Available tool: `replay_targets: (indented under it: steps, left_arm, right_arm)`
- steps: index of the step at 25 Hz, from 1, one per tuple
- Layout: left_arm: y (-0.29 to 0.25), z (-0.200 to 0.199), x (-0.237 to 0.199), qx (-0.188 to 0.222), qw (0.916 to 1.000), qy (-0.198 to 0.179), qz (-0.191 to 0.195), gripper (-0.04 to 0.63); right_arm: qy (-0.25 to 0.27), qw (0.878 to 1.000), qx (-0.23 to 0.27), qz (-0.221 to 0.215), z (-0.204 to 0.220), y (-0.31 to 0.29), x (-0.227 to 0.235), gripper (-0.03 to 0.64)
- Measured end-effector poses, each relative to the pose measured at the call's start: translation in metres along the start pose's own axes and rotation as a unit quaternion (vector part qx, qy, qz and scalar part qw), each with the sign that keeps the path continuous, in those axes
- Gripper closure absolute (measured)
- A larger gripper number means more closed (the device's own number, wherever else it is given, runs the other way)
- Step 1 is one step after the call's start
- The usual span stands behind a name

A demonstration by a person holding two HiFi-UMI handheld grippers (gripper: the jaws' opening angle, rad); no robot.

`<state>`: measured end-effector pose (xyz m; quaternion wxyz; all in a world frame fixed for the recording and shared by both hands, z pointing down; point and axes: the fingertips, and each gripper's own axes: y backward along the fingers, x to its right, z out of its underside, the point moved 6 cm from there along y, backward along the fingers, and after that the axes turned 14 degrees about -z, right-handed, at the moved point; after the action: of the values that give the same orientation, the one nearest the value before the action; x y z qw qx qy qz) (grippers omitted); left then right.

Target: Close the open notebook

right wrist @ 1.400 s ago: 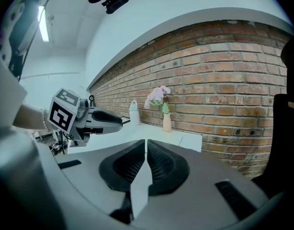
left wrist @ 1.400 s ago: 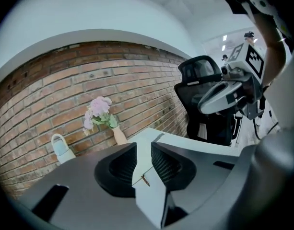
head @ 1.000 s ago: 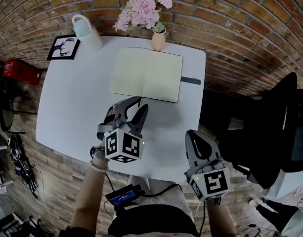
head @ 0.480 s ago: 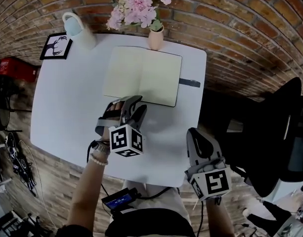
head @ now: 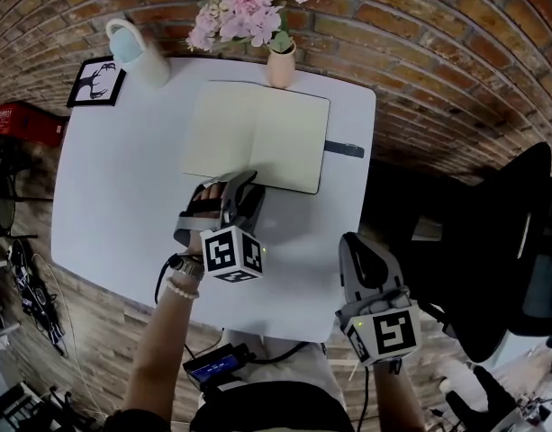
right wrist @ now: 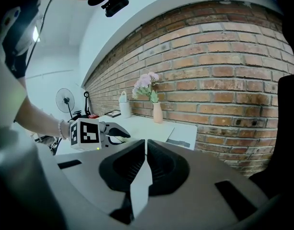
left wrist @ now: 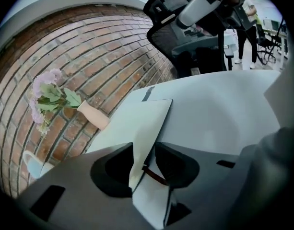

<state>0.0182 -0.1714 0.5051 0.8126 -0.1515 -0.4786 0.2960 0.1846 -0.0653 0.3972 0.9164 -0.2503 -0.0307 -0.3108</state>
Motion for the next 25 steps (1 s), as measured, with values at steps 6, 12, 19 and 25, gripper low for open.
replay_targets:
  steps: [6, 12, 19, 25]
  left_arm:
    - [0.003, 0.004, 0.002, 0.0, 0.9968, 0.079, -0.009, 0.487]
    - [0.004, 0.004, 0.002, 0.001, 0.9956, 0.093, -0.011, 0.5]
    - [0.007, 0.004, 0.0, 0.006, 0.9924, 0.122, -0.011, 0.515]
    - [0.008, 0.005, 0.0, 0.008, 0.9906, 0.136, -0.007, 0.517]
  right_arm:
    - [0.0, 1.0, -0.004, 0.002, 0.003, -0.001, 0.001, 0.577]
    - [-0.026, 1.0, -0.01, 0.001, 0.012, -0.014, 0.008, 0.576]
    - [-0.112, 0.994, -0.003, -0.009, 0.025, -0.046, 0.026, 0.574]
    - [-0.185, 0.982, 0.008, -0.028, 0.03, -0.075, 0.041, 0.495]
